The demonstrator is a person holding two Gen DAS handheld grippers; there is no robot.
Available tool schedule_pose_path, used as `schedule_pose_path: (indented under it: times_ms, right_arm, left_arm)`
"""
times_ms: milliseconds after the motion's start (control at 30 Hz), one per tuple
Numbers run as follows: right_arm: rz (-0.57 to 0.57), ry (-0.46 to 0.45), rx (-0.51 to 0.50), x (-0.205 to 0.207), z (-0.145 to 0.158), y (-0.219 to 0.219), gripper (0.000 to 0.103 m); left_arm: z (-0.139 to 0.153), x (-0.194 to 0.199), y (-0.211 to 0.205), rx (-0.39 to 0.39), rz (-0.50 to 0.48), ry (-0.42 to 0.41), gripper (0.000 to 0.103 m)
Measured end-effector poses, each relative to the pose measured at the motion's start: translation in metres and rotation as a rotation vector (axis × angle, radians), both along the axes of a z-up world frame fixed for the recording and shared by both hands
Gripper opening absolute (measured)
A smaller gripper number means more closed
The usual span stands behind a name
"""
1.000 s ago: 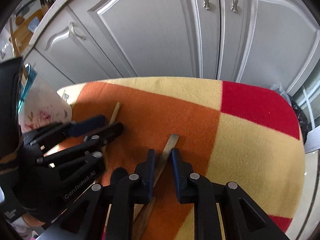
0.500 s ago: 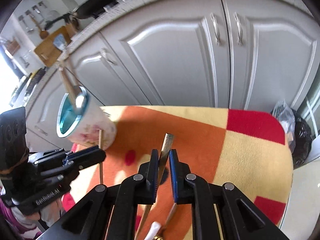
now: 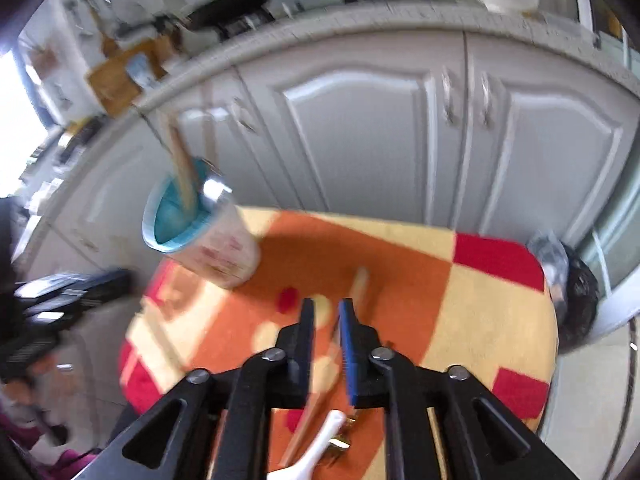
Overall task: Organize utensils
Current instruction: 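Lift both chopsticks and carry them to the floral cup with both tools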
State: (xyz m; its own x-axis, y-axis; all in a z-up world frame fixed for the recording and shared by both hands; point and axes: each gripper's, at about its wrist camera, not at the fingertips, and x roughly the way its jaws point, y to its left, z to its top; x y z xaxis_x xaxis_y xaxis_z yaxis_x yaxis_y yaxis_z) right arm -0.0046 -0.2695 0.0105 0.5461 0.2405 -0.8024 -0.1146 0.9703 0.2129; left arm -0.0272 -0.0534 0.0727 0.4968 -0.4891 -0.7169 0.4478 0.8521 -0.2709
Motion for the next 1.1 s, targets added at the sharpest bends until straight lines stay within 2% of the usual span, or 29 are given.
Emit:
schedule_pose_path:
  times_ms: [67, 233, 333, 400, 433, 500, 600, 733, 967, 1100]
  right_arm:
    - [0.004, 0.049, -0.011, 0.012, -0.021, 0.006, 0.035]
    - [-0.029, 0.159, -0.015, 0.059, -0.077, 0.017, 0.035]
    - [-0.059, 0.234, -0.051, 0.085, -0.108, 0.017, 0.023]
    - [-0.042, 0.200, -0.074, 0.092, -0.109, 0.021, 0.010]
    - [-0.034, 0.215, -0.073, 0.094, -0.108, 0.022, 0.010]
    - [-0.013, 0.206, -0.052, 0.092, -0.100, 0.021, 0.010]
    - [0.001, 0.150, 0.002, 0.075, -0.073, 0.015, 0.010]
    - [0.009, 0.037, 0.090, 0.036, -0.020, -0.001, 0.009]
    - [0.048, -0.105, 0.092, -0.011, 0.037, 0.007, 0.008]
    - [0.064, -0.161, 0.107, -0.017, 0.062, 0.008, 0.008]
  left_arm:
    - [0.002, -0.001, 0.005, -0.007, 0.012, 0.001, 0.003]
    - [0.000, 0.000, 0.016, -0.012, 0.039, 0.017, 0.003]
    - [0.000, 0.003, 0.022, -0.015, 0.055, 0.022, 0.003]
    - [0.001, 0.005, 0.026, -0.017, 0.066, 0.022, 0.003]
    - [0.003, 0.006, 0.028, -0.020, 0.070, 0.022, 0.003]
    - [0.005, 0.007, 0.032, -0.026, 0.075, 0.018, 0.003]
    - [0.012, 0.006, 0.038, -0.041, 0.078, 0.007, 0.003]
    - [0.025, 0.003, 0.049, -0.056, 0.089, -0.013, 0.003]
    - [0.059, -0.001, 0.071, -0.076, 0.121, -0.066, 0.003]
    - [0.082, 0.000, 0.087, -0.094, 0.155, -0.109, 0.003]
